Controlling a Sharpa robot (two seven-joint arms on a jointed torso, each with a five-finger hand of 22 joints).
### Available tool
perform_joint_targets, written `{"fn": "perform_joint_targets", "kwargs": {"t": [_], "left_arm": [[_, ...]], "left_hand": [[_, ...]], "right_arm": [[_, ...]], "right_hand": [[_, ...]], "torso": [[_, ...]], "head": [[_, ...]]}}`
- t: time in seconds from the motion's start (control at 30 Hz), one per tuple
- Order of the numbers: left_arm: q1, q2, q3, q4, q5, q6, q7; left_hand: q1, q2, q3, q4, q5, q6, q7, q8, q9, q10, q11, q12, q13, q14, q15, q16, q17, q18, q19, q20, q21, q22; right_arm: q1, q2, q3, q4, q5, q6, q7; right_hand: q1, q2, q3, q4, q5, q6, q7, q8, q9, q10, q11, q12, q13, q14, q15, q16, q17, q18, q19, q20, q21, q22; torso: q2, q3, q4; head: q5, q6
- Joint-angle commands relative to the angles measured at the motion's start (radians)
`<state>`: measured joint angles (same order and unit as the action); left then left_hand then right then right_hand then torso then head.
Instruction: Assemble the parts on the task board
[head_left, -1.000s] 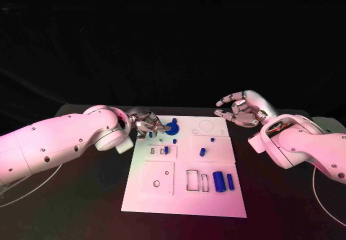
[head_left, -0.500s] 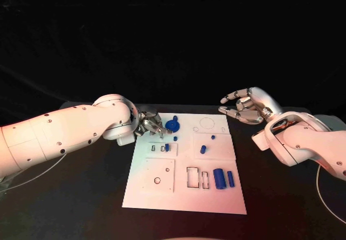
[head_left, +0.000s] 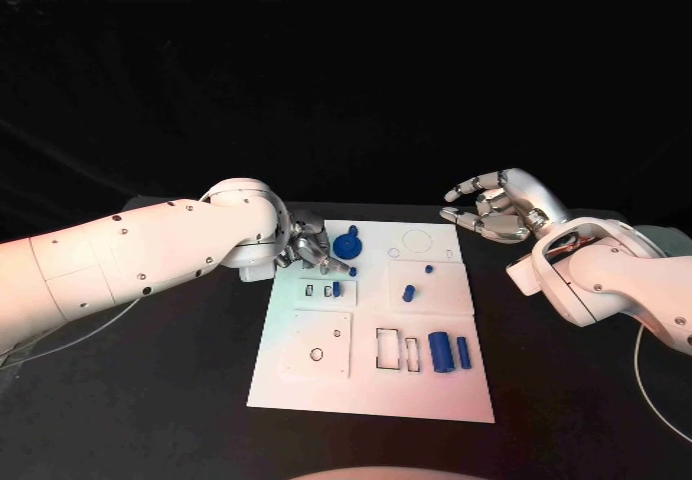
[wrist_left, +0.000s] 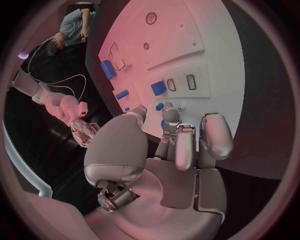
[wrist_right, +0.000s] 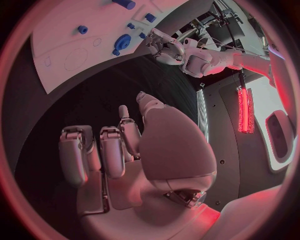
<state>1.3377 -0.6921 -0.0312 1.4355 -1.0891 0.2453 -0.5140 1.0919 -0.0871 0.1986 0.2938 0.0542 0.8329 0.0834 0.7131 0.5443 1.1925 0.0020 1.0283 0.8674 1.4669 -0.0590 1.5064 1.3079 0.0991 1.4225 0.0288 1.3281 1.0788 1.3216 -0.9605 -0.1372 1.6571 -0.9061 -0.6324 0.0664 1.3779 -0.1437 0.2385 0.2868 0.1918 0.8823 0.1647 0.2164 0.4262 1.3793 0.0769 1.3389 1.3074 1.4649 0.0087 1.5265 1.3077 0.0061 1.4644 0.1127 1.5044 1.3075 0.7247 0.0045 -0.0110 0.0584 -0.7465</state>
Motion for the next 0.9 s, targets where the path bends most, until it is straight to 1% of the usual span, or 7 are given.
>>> {"fn": "perform_joint_targets", "kwargs": {"t": [0.03,0.13,0.3,0.43,0.53,0.7,0.9], "left_arm": [[0.002,0.013,-0.003,-0.01,-0.018,0.076,-0.017],[0.002,0.027,-0.007,-0.023,-0.019,0.078,-0.018],[0.002,0.045,-0.017,-0.041,-0.018,0.079,-0.018],[0.002,0.053,-0.022,-0.048,-0.018,0.084,-0.019],[0.002,0.053,-0.025,-0.049,-0.018,0.089,-0.019],[0.001,0.053,-0.026,-0.05,-0.016,0.103,-0.021],[0.001,0.055,-0.027,-0.048,-0.014,0.113,-0.022]], "left_hand": [[-0.006,0.005,-0.004,0.0,-0.001,0.0,-0.007,0.005,0.001,0.003,0.0,0.003,-0.001,0.08,-0.005,0.005,0.179,-0.013,0.007,-0.002,0.003,0.001],[-0.007,0.008,-0.006,0.0,-0.001,-0.001,-0.007,0.005,0.002,0.003,0.0,0.004,0.0,0.081,-0.005,0.006,0.181,-0.013,0.008,-0.002,0.005,0.003],[-0.005,0.01,-0.007,-0.001,-0.001,-0.001,-0.008,0.006,0.004,0.004,0.0,0.007,0.003,0.082,-0.005,0.009,0.184,-0.014,0.009,-0.002,0.007,0.008],[-0.004,0.012,-0.007,-0.001,-0.001,-0.002,-0.008,0.007,0.005,-0.004,0.0,-0.004,-0.011,0.082,-0.005,0.01,0.186,-0.015,0.01,-0.002,0.01,0.012],[-0.002,0.015,-0.008,-0.002,-0.001,-0.004,-0.008,0.007,0.007,-0.007,0.0,-0.005,-0.012,0.082,-0.005,0.011,0.186,-0.015,0.01,-0.002,0.011,0.015],[0.001,0.018,-0.008,-0.002,0.0,-0.005,-0.008,0.007,0.008,-0.008,0.0,-0.005,-0.011,0.083,-0.005,0.011,0.187,-0.015,0.01,-0.002,0.013,0.017],[0.004,0.02,-0.008,-0.002,0.0,-0.006,-0.007,0.007,0.01,-0.01,0.0,-0.007,-0.014,0.083,-0.005,0.012,0.188,-0.015,0.01,-0.002,0.013,0.017]], "right_arm": [[-0.001,0.002,0.0,-0.001,-0.016,0.005,-0.009],[-0.001,0.004,0.0,-0.002,-0.02,0.006,-0.011],[-0.001,0.007,0.0,-0.003,-0.022,0.008,-0.014],[-0.001,0.009,0.0,-0.004,-0.023,0.009,-0.016],[-0.002,0.012,0.0,-0.005,-0.023,0.01,-0.017],[-0.002,0.013,0.0,-0.006,-0.024,0.011,-0.019],[-0.003,0.016,0.0,-0.008,-0.024,0.011,-0.02]], "right_hand": [[-0.007,-0.001,-0.005,0.0,0.004,-0.003,-0.006,0.004,0.001,0.005,-0.002,0.0,0.066,0.079,-0.007,-0.004,0.165,0.012,0.068,-0.006,0.001,0.217],[-0.007,-0.001,-0.005,0.0,0.005,-0.003,-0.006,0.004,0.001,0.005,-0.002,0.0,0.066,0.079,-0.008,-0.005,0.165,0.012,0.068,-0.006,0.001,0.217],[-0.007,-0.002,-0.005,0.0,0.008,-0.004,-0.006,0.005,0.001,0.004,-0.002,-0.001,0.065,0.079,-0.008,-0.005,0.165,0.012,0.068,-0.006,0.0,0.216],[-0.007,-0.002,-0.005,0.0,0.008,-0.004,-0.006,0.005,0.001,0.004,-0.002,-0.001,0.065,0.079,-0.008,-0.005,0.165,0.012,0.068,-0.006,0.0,0.216],[-0.008,-0.002,-0.005,0.0,0.01,-0.004,-0.006,0.005,0.001,0.004,-0.002,-0.001,0.064,0.079,-0.008,-0.005,0.164,0.013,0.067,-0.006,-0.002,0.215],[-0.008,-0.002,-0.005,0.0,0.01,-0.004,-0.006,0.005,0.001,0.004,-0.002,-0.001,0.064,0.079,-0.008,-0.005,0.164,0.013,0.067,-0.006,-0.002,0.215],[-0.008,-0.002,-0.005,0.0,0.013,-0.005,-0.006,0.005,0.001,0.005,-0.002,-0.001,0.065,0.079,-0.008,-0.005,0.163,0.013,0.066,-0.007,-0.003,0.215]], "torso": [[0.0,-0.0006,-0.0006],[0.0,-0.0018,-0.0013],[0.002,-0.0019,-0.0034],[0.001,-0.0018,-0.0027],[0.0,-0.0022,-0.0028],[0.001,-0.0006,-0.001],[0.0,-0.0004,-0.0001]], "head": [[0.002,0.0],[0.001,-0.001],[0.001,-0.003],[0.001,-0.008],[0.0,-0.01],[-0.001,-0.01],[-0.001,-0.012]]}}
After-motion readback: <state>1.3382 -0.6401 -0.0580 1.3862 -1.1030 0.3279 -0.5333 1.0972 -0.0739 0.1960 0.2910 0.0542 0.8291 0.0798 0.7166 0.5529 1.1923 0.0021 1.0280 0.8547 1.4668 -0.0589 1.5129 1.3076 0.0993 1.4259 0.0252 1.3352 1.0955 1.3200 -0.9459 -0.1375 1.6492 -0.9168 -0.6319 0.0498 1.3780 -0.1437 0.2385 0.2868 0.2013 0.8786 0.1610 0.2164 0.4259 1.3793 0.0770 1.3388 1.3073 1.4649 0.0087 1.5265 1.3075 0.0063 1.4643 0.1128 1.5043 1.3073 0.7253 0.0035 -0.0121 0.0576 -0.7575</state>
